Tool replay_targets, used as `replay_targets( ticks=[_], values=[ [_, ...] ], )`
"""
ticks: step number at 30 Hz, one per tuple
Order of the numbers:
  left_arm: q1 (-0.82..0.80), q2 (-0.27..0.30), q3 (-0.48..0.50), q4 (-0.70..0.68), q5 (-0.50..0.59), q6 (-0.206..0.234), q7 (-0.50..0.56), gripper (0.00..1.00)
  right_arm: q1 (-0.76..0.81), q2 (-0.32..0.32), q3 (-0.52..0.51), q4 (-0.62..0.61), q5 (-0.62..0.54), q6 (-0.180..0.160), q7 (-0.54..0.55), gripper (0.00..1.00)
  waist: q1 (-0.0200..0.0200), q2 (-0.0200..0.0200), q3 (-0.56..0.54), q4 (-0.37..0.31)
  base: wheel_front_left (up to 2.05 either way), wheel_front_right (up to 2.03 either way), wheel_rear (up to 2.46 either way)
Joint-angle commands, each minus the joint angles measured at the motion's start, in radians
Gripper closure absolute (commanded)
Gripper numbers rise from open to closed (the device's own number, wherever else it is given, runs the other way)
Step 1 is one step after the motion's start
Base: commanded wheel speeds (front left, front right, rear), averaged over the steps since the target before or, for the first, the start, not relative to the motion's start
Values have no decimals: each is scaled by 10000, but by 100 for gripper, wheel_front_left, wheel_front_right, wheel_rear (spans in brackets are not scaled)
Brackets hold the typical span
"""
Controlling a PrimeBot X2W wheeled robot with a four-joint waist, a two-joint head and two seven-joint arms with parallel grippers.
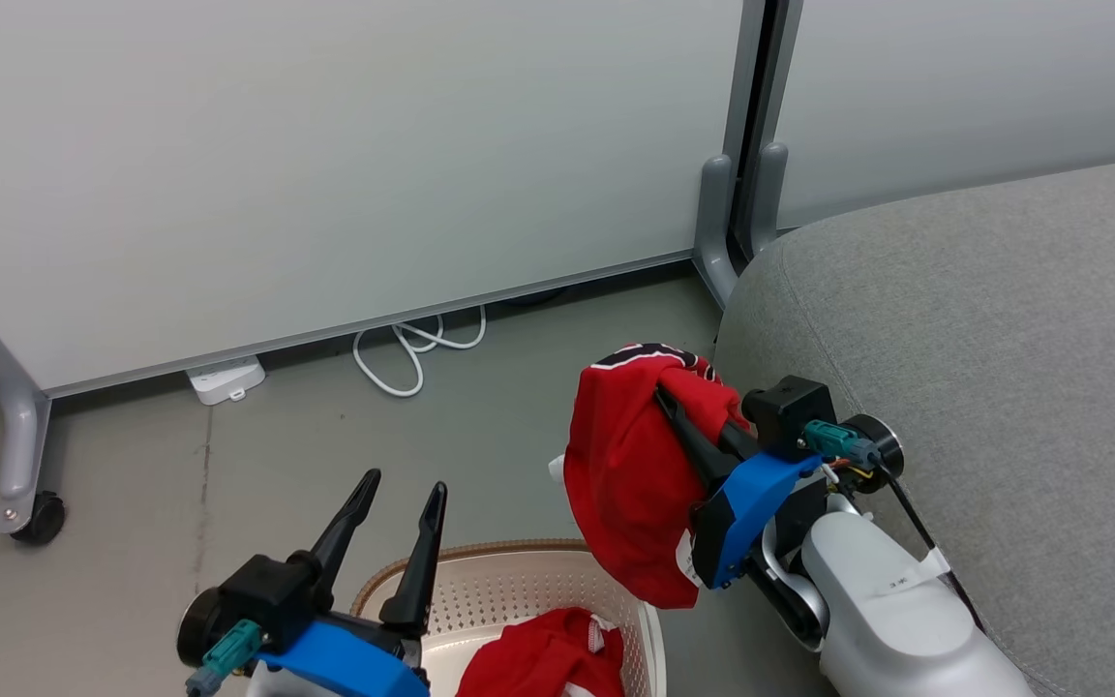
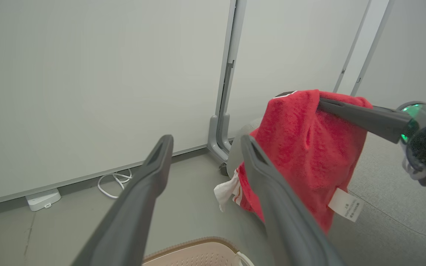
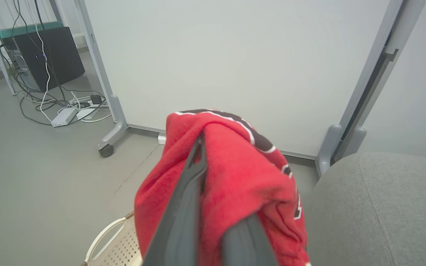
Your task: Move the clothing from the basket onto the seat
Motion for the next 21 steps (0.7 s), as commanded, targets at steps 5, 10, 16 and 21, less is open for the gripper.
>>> replay_targets(
  ticks=[5,10,16,21],
  values=[
    [677,-146,659,-174,390,-88,-49,0,258,-25,-174,-228,-151,4,81,100,0,0,-11,-56,0,0,0],
    [979,-290,942,-235,580,-114,-50,0,394,-25,-311,-352,-260,4,161,100,0,0,-25,-75,0,0,0],
    [1067,-251,800,-272,502,-121,-50,0,496,-25,-415,-526,-349,4,282,100,0,0,-22,-95,0,0,0],
    [1078,-173,809,-297,469,-122,-50,0,551,-27,-396,-633,-334,4,335,100,0,0,18,-243,0,0,0]
  ],
)
